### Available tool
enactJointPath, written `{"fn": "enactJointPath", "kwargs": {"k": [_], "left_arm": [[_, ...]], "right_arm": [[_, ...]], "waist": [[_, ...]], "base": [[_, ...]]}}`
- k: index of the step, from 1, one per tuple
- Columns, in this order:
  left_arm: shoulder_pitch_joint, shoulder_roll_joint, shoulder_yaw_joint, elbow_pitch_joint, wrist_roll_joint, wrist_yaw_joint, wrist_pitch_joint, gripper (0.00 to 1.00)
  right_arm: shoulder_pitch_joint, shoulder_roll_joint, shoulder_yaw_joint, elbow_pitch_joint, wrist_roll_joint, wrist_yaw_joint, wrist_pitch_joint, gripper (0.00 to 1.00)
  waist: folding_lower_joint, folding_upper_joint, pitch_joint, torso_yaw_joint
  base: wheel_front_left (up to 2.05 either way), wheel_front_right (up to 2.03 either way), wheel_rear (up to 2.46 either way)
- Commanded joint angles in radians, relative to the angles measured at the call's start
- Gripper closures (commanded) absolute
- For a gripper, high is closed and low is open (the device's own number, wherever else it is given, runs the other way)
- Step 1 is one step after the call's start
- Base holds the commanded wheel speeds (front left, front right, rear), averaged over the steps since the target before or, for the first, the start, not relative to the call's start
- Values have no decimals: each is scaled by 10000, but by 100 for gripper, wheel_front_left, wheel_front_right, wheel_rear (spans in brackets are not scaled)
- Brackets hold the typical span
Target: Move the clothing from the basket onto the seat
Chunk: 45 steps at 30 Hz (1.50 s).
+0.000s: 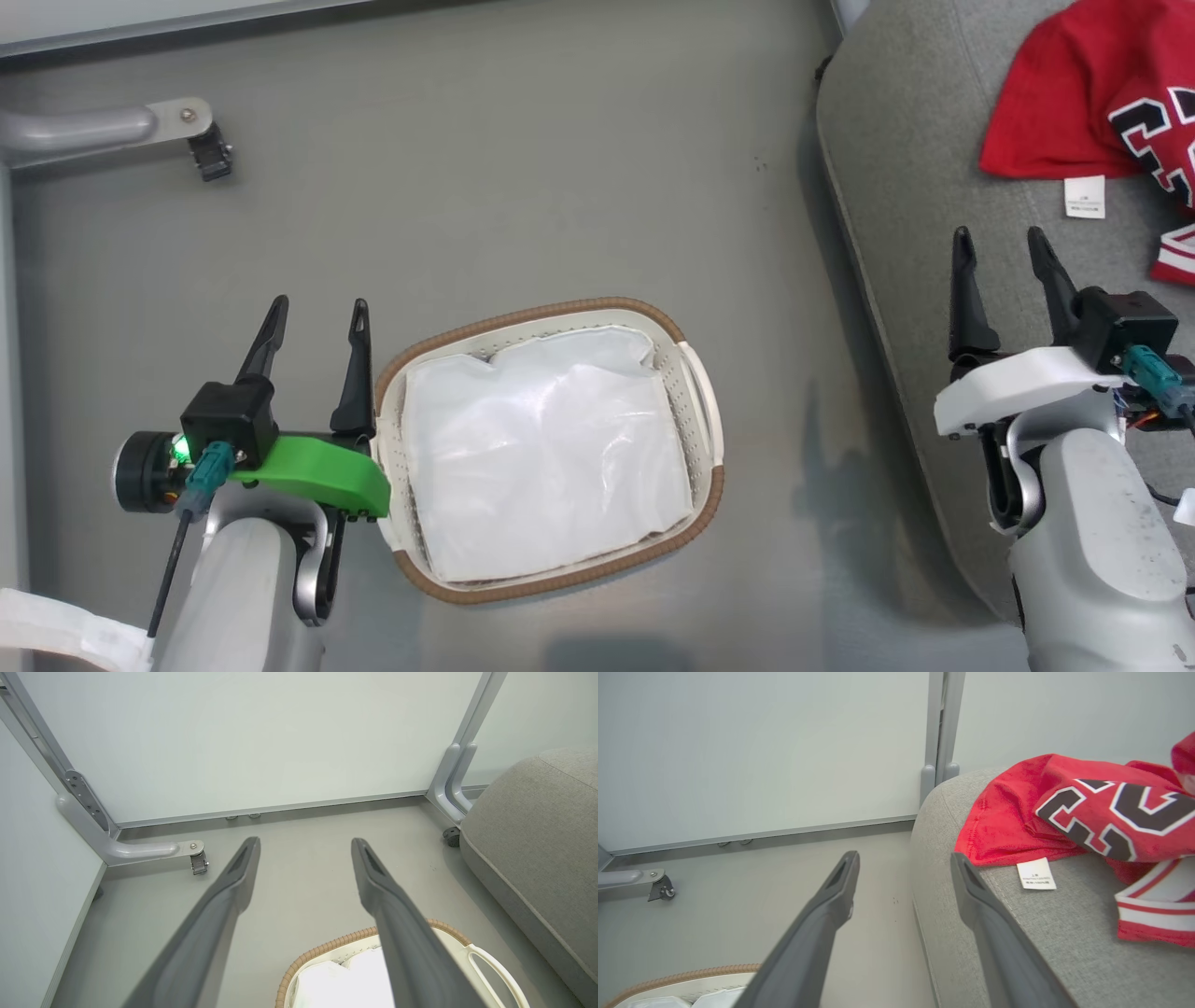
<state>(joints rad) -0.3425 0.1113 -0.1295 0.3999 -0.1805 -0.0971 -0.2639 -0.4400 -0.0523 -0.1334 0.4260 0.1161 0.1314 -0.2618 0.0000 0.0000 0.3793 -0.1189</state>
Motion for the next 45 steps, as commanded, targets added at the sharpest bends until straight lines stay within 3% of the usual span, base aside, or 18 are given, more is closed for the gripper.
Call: {"fn": "enactJointPath", "kwargs": {"k": [1, 12, 35, 36, 40, 45], "left_arm": [[156, -22, 174, 41, 80, 2, -6, 0], [442, -300, 1032, 413, 439, -172, -6, 0], [2107, -587, 1807, 417, 108, -335, -6, 0], [1965, -593, 1804, 428, 84, -318, 0, 100], [2053, -677, 1812, 779, 21, -318, 19, 100], [2007, -671, 1929, 685, -969, -319, 351, 100]], "right_arm": [[-105, -24, 146, 97, -35, -15, -45, 0], [-434, -17, 1743, 669, 507, -15, -46, 0], [1389, -15, 2178, 994, 910, -15, -46, 0], [1250, 33, 2170, 989, 867, 0, 0, 100], [1474, 99, 2160, 1279, 902, 0, 35, 100], [1556, 93, 1975, 1107, 1886, -1, 340, 100]], "waist": [[0, 0, -423, 526], [0, 0, -983, 1182], [0, 0, -2614, 1121], [0, 0, -2580, 1151], [0, 0, -2594, 1149], [0, 0, -2642, 1151]], "base": [[0, 0, 0], [0, 0, 0], [0, 0, 0], [0, 0, 0], [0, 0, 0], [0, 0, 0]]}}
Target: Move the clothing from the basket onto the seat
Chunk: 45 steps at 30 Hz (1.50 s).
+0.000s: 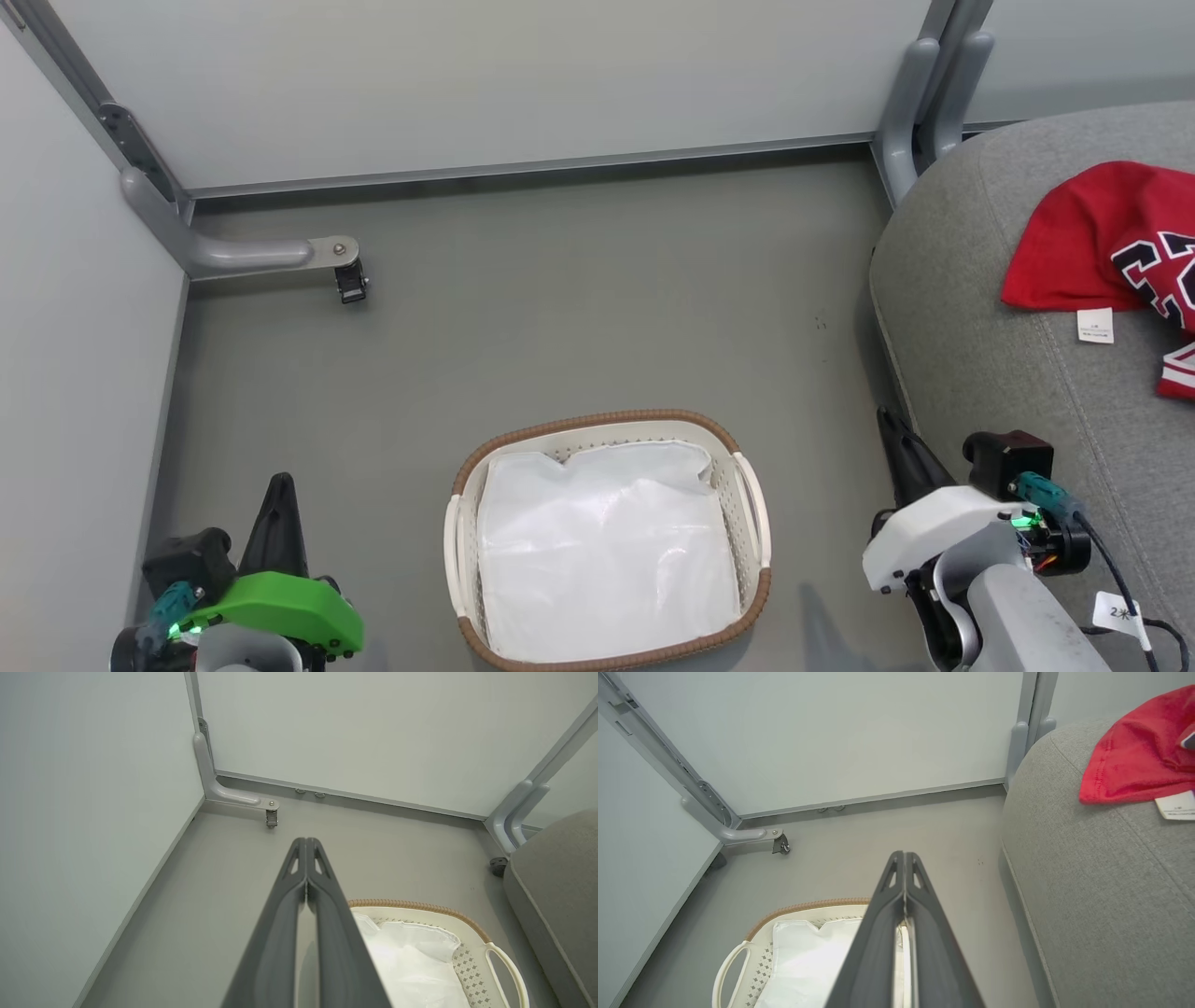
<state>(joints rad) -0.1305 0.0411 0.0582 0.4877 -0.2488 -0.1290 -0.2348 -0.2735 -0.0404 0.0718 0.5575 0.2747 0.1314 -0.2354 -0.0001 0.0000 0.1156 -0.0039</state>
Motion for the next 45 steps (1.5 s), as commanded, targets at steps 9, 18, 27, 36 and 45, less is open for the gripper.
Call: {"fn": "enactJointPath", "kwargs": {"k": [9, 18, 27, 36, 45], "left_arm": [[-32, 41, 78, -522, -1965, -3, 452, 100], [15, 50, 128, -782, -3428, -5, 819, 100], [50, 60, 186, -1011, -4784, -8, 1169, 100], [81, 69, 239, -1214, -5986, -10, 1482, 100], [113, 78, 291, -1416, -7236, -12, 1818, 100]], "right_arm": [[137, -37, -273, -618, 1939, -2, 475, 100], [332, -48, -467, -952, 3374, -2, 847, 100], [508, -58, -651, -1250, 4697, -3, 1194, 100], [675, -68, -820, -1513, 5874, -4, 1506, 100], [839, -78, -992, -1783, 7099, -5, 1837, 100]], "waist": [[1, 0, -89, 3], [1, 0, -171, 6], [1, 0, -254, 9], [1, 0, -336, 12], [1, 0, -430, 15]], "base": [[0, 0, 0], [0, 0, 0], [0, 0, 0], [0, 0, 0], [0, 0, 0]]}}
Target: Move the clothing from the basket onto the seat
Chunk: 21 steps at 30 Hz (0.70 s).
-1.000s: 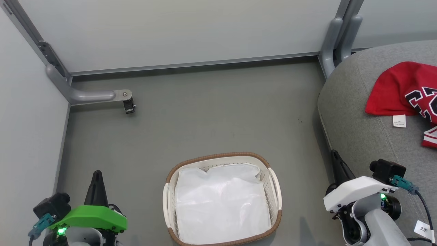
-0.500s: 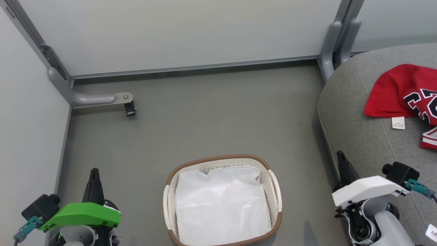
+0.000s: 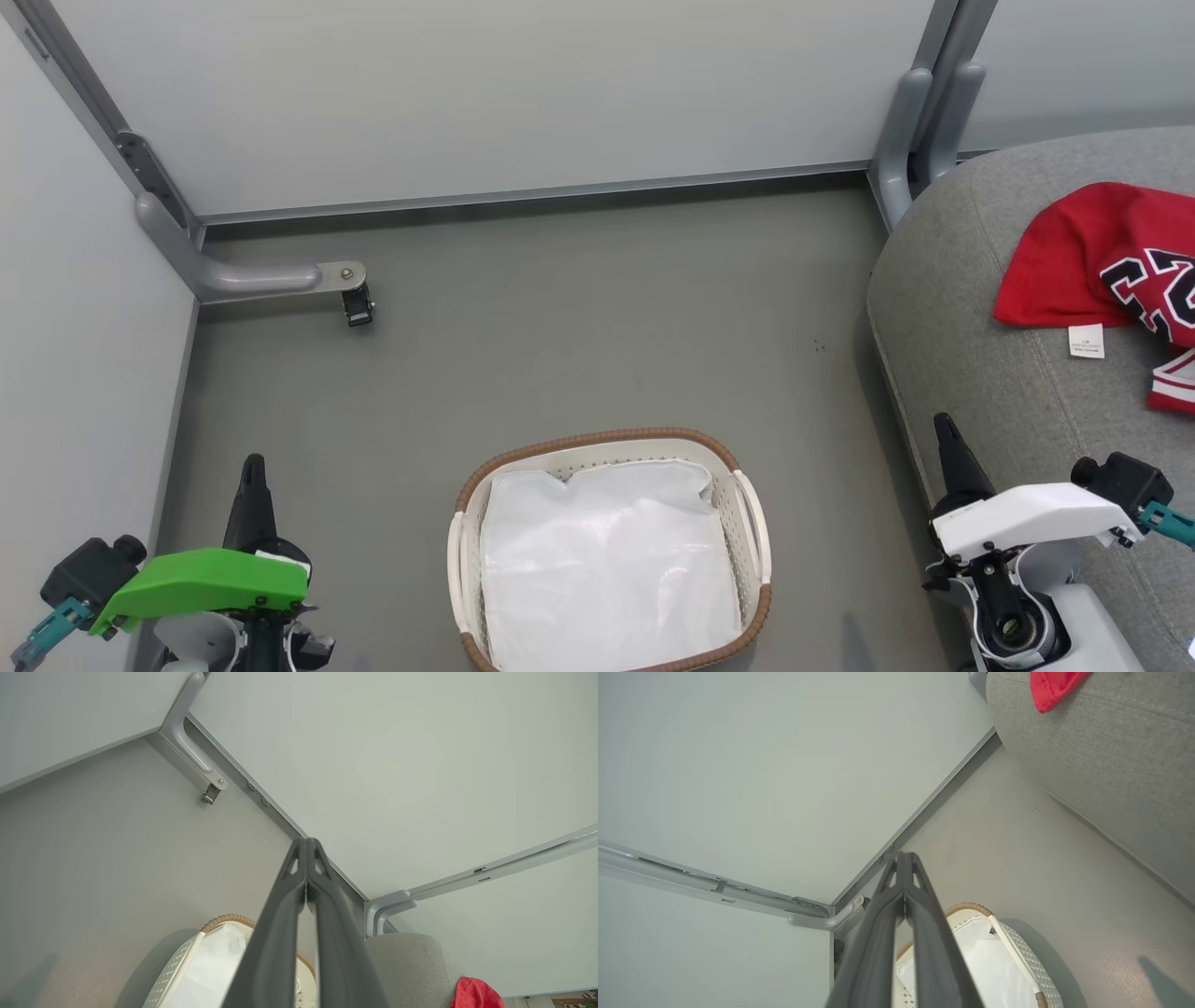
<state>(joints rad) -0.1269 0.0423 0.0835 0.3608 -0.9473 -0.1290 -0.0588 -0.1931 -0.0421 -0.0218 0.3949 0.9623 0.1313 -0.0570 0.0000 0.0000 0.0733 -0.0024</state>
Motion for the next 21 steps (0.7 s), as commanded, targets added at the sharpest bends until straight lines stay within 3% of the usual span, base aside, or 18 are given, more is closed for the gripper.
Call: {"fn": "enactJointPath", "kwargs": {"k": [1, 21], "left_arm": [[79, 68, 42, -164, -353, -13, 79, 100], [125, 85, 138, -514, -2449, -18, 645, 100]], "right_arm": [[51, -61, -71, -181, 325, -3, 77, 100], [340, -76, -363, -644, 2392, -5, 636, 100]], "waist": [[0, 0, -15, 1], [0, 0, -199, 7]], "base": [[0, 0, 0], [0, 0, 0]]}}
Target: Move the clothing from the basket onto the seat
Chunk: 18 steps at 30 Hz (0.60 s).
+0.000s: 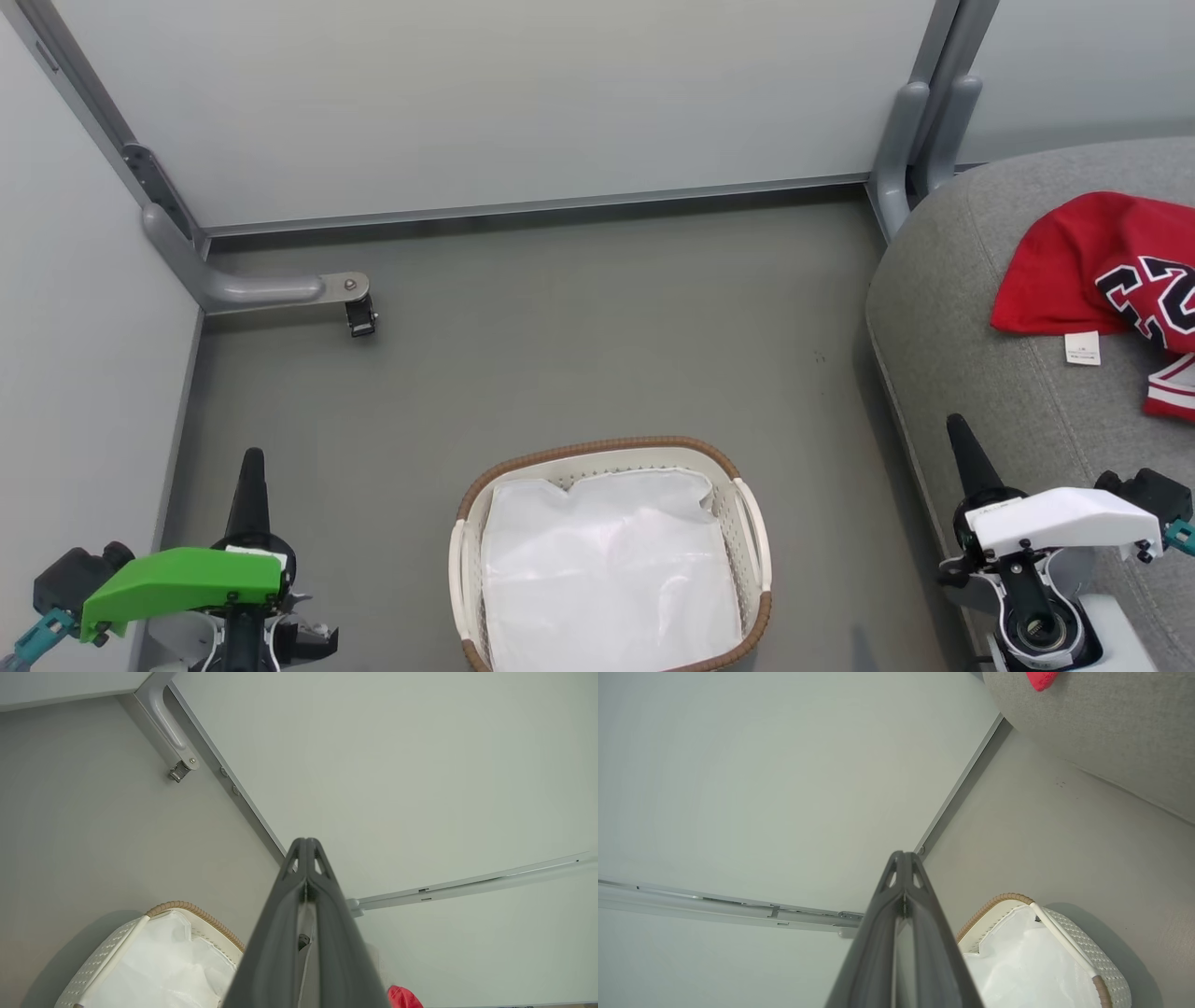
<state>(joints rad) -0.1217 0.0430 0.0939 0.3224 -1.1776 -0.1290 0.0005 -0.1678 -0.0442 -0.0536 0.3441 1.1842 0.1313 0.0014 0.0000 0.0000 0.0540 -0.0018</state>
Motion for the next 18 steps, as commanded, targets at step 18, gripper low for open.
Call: {"fn": "enactJointPath", "kwargs": {"k": [18], "left_arm": [[104, 89, 115, -392, -1789, -22, 485, 100]], "right_arm": [[314, -68, -271, -487, 1769, -7, 478, 100]], "waist": [[0, 0, -173, 7]], "base": [[0, 0, 0]]}}
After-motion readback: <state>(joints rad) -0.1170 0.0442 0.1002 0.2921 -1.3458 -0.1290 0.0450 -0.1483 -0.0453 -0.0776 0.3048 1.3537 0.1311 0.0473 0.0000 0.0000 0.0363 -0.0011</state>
